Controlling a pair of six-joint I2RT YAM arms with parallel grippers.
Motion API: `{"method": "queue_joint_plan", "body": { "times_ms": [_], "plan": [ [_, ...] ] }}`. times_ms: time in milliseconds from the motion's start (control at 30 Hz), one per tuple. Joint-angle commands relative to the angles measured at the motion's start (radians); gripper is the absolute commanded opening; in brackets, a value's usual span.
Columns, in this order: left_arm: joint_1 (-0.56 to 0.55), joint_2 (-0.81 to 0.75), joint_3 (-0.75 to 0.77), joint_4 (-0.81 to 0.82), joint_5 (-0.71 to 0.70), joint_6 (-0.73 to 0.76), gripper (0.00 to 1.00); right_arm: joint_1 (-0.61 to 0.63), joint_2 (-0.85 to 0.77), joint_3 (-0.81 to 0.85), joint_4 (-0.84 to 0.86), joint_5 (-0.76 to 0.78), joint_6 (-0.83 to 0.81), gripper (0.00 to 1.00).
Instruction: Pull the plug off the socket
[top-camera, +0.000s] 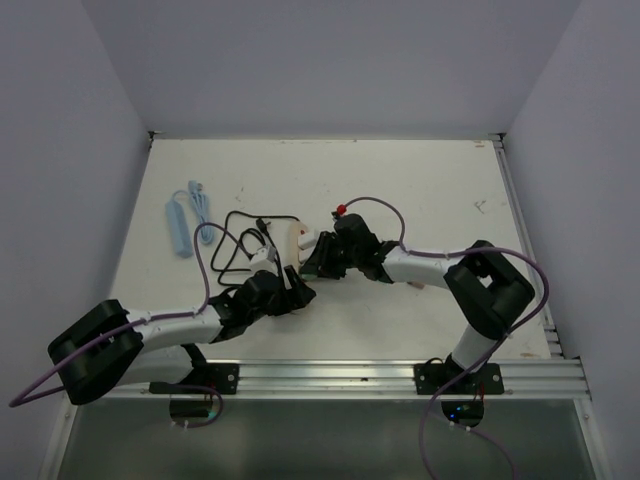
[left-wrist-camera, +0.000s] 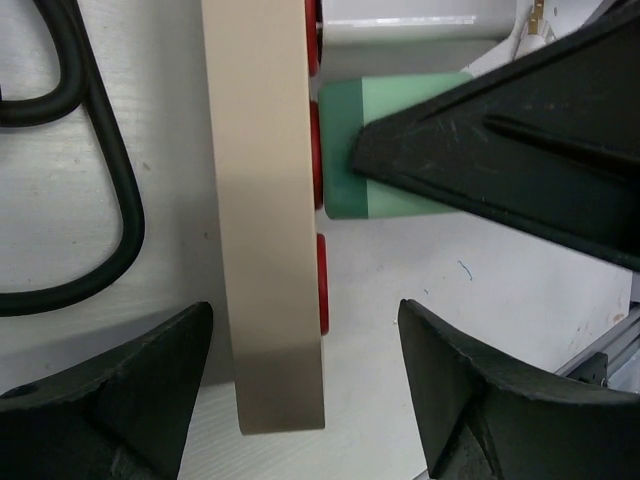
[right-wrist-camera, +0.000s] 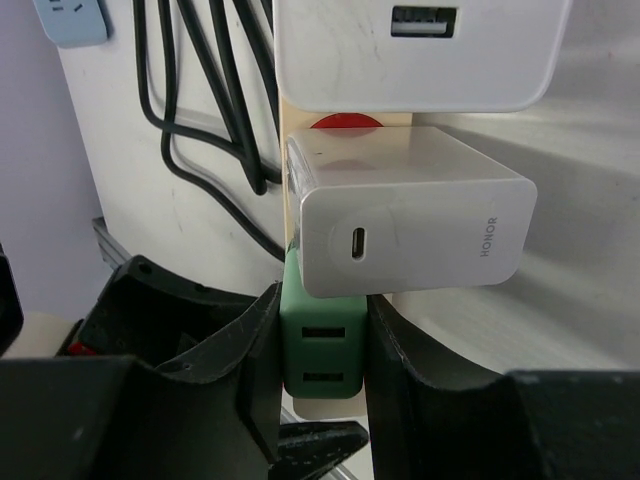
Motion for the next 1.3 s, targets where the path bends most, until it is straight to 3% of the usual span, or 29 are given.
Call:
{"method": "queue_joint_plan", "body": {
  "times_ms": [0,233,533,733,933,1267],
  "plan": [
    [-0.002,0.027,0.017,-0.091,-0.040,0.030,0.79,0.031,-0.074,-0.031,0.034,-0.006,0.020,0.00],
    [-0.002,0.087,0.040,-0.066,-0.026,0.030,0.73,0.063,-0.124,-0.067,0.056,0.006,0.063,0.00],
    [0.000,0.122,0.006,-0.027,0.011,0.023,0.59,0.064,-0.144,-0.071,0.051,0.024,0.077,0.00],
    [-0.002,0.122,-0.006,-0.025,0.013,0.018,0.36,0.066,-0.141,-0.068,0.063,0.018,0.094,0.00],
    [0.000,0.122,-0.006,-0.034,0.014,0.015,0.01,0.061,-0.160,-0.062,0.040,0.024,0.094,0.00],
    [0.009,0.144,-0.006,-0.129,-0.027,-0.062,0.00,0.032,-0.250,-0.100,0.034,0.027,0.120,0.00]
  ]
}}
